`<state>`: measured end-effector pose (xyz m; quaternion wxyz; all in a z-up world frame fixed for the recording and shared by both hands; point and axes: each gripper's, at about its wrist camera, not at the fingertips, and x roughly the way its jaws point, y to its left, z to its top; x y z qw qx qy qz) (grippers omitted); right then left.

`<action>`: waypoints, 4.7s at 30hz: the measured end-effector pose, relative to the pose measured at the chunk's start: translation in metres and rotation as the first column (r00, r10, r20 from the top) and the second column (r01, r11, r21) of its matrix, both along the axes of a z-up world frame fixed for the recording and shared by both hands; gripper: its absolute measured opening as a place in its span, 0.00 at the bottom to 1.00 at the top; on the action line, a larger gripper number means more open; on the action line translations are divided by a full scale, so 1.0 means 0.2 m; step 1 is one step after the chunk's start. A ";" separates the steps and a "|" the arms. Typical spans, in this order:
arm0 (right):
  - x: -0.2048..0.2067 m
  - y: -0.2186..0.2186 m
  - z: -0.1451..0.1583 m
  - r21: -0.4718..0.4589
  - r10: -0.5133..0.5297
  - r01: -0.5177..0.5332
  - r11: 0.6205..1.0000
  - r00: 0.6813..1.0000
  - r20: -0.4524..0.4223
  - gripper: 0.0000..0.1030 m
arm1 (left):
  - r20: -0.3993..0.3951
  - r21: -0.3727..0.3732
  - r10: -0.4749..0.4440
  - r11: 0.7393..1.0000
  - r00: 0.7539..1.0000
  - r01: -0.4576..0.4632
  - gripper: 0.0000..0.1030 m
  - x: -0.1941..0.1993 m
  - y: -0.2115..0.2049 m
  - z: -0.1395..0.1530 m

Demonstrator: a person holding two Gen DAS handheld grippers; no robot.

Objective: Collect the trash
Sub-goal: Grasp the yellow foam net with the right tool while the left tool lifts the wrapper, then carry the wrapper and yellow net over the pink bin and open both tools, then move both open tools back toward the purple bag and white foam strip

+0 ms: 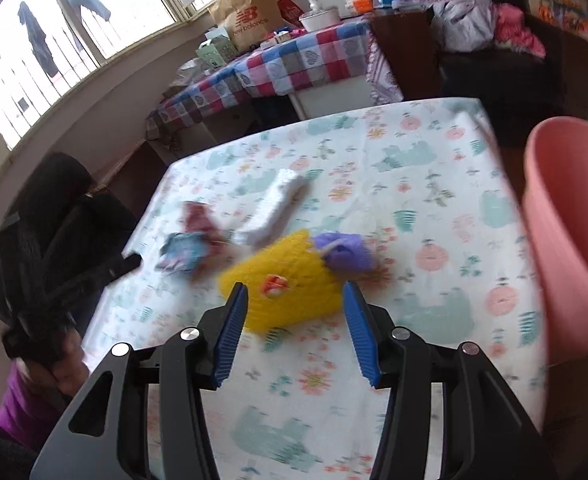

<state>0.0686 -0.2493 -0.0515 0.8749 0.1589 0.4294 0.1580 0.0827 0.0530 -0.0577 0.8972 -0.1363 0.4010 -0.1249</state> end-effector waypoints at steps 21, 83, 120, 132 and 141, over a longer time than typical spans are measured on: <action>0.04 0.12 -0.12 0.025 0.083 -0.082 0.996 0.994 -0.070 0.05 | -0.065 -0.081 0.007 0.997 0.998 -0.012 0.37 -0.02 0.03 -0.03; -0.45 -1.05 0.25 -0.017 -0.462 0.483 0.876 0.847 0.262 0.04 | 0.135 -0.024 -0.366 0.928 0.921 0.372 0.04 0.06 -1.47 0.45; -0.42 -1.12 0.05 -0.075 -0.491 0.503 0.861 0.860 0.136 0.31 | 0.053 0.088 -0.496 0.867 0.867 0.490 0.21 0.00 -1.85 0.15; -0.44 -1.06 0.10 -0.089 -0.471 0.488 0.868 0.867 0.160 0.32 | 0.077 0.055 -0.502 0.865 0.861 0.499 0.28 -0.05 -1.77 0.20; -0.42 -0.93 0.12 -0.098 -0.413 0.432 0.896 0.894 0.172 0.32 | 0.076 0.066 -0.463 0.886 0.883 0.459 0.27 -0.06 -1.55 0.19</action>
